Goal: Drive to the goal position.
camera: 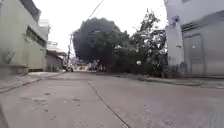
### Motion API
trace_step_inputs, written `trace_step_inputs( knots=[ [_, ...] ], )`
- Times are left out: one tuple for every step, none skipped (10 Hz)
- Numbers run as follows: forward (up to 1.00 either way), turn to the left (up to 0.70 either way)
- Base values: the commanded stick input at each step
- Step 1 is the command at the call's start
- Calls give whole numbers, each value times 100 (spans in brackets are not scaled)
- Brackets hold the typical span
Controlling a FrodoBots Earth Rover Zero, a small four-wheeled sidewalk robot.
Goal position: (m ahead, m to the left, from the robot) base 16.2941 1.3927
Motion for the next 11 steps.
trace_step_inputs(
  knots=[
    [70, 0],
    [70, 0],
    [70, 0],
    [70, 0],
    [70, 0],
    [70, 0],
    [70, 0],
    [70, 0],
    [70, 0],
    [70, 0],
    [70, 0]
  ],
)
